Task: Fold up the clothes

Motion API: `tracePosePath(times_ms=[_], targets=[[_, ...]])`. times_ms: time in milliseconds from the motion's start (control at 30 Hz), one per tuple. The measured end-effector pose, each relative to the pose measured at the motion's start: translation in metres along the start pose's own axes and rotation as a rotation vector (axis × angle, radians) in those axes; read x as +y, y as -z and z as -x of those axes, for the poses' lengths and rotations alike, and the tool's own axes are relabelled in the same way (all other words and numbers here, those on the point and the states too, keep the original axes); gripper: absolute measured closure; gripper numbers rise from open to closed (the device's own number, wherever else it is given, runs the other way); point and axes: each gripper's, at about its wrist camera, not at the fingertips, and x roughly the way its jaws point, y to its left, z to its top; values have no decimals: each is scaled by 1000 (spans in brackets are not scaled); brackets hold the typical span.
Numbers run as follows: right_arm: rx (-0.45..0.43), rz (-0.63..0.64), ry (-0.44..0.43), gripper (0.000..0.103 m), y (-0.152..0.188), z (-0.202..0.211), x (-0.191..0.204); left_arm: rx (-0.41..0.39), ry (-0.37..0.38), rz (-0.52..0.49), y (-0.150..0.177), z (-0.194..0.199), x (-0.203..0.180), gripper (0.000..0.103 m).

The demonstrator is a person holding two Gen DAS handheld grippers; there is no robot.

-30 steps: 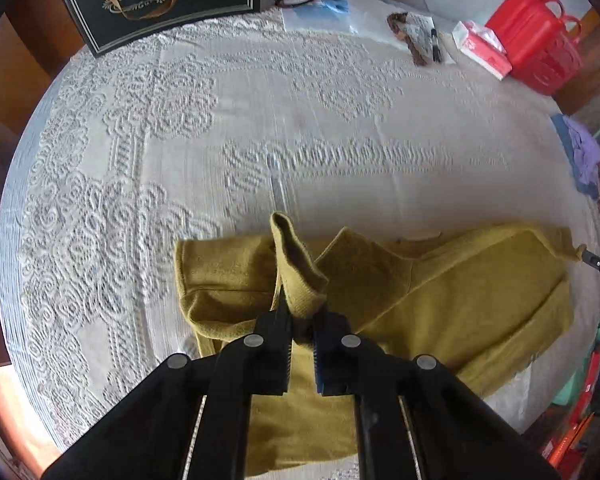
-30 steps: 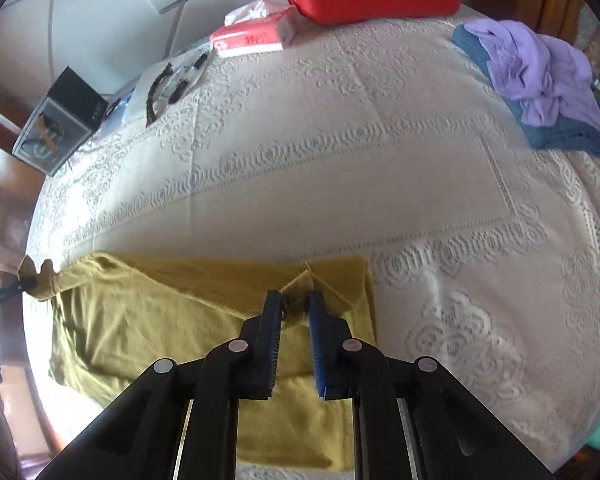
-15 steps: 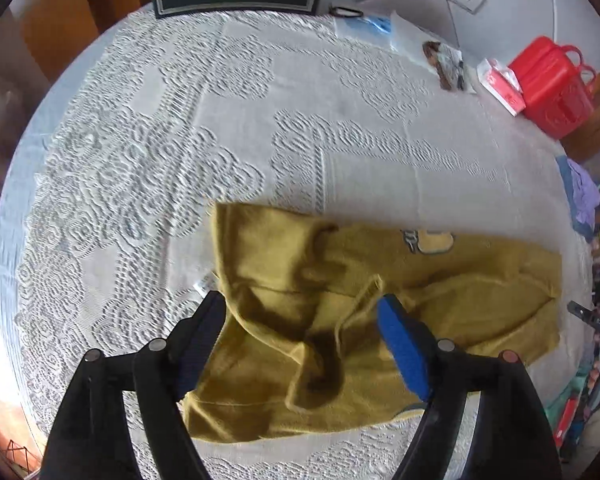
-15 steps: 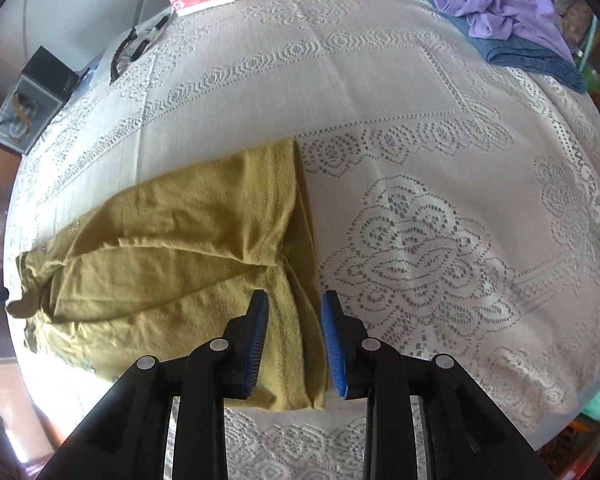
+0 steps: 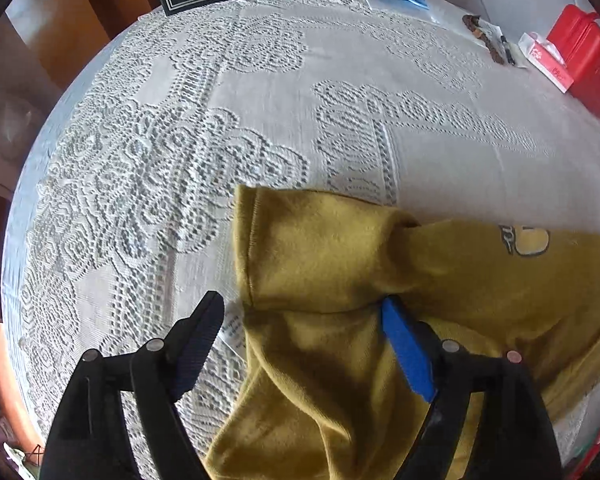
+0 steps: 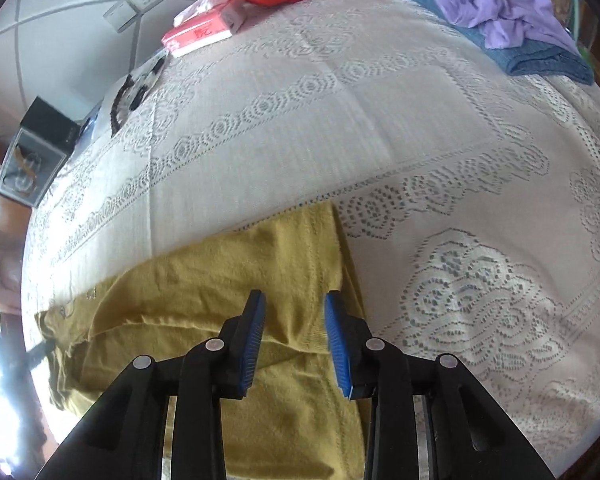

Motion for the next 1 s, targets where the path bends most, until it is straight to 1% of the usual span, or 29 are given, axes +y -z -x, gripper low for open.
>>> tracePosePath(times_ms=[33,67,100,133,167,200,233,267,300,333,367,400,433,467,533,600,633,667,700,733,767,800,833,900,933,1000], targets=[[32,35,73,101,3,-10,5,-29,-64,-15,-5,2,-2,22],[26,60,119,103,3,-11,7,-59,-158,-36,-10,3,-4,21],[3,71,184,103,0,-7,7,-81,-220,-52,-14,5,-5,22],[-21,80,265,103,-3,-3,6,-88,-218,-48,-17,8,-2,22],[-45,88,347,103,-6,1,6,-84,-166,-22,-18,13,2,22],[-58,79,339,103,-8,6,3,-82,-113,2,-19,18,7,22],[-66,63,292,103,-9,11,-2,-89,-52,17,-18,25,8,21],[-74,54,263,101,-10,14,-5,-85,3,22,-16,31,8,21],[-81,49,243,99,-10,17,-7,-75,57,30,-14,34,7,19],[-88,43,222,91,-11,19,-9,-62,112,53,-14,34,6,14],[-93,25,195,79,-12,20,-11,-48,165,76,-14,33,6,11],[-95,0,165,74,-13,19,-13,-35,211,104,-11,33,6,10],[-98,-25,134,63,-15,19,-16,-21,236,125,-8,31,6,10],[-98,-40,111,57,-17,18,-18,-15,230,132,-6,28,5,10],[-93,-36,105,57,-19,13,-10,1,197,134,-5,19,4,10],[-78,-21,111,54,-24,7,-6,24,176,145,-5,8,3,12],[-74,-16,115,48,-26,1,1,26,154,139,-5,5,1,26],[-79,-12,124,43,-27,-2,5,27,133,133,-6,2,-1,35],[-87,-6,136,43,-28,-4,7,28,109,126,-6,-2,-2,49],[-86,2,141,46,-28,-5,10,22,66,110,-7,-3,-5,54],[-73,23,150,75,-30,-8,14,13,43,94,-7,-4,-8,56],[-59,62,184,99,-30,-12,23,2,22,79,-8,-4,-10,57],[-53,123,251,98,-27,-15,33,-13,-14,60,-8,-4,-14,58],[-64,209,373,98,-25,-18,41,-46,-81,18,-10,-4,-21,58],[-69,226,416,98,-26,-20,41,-49,-90,18,-12,-5,-22,57],[-79,202,415,96,-28,-20,34,-53,-106,19,-15,-6,-24,56]])
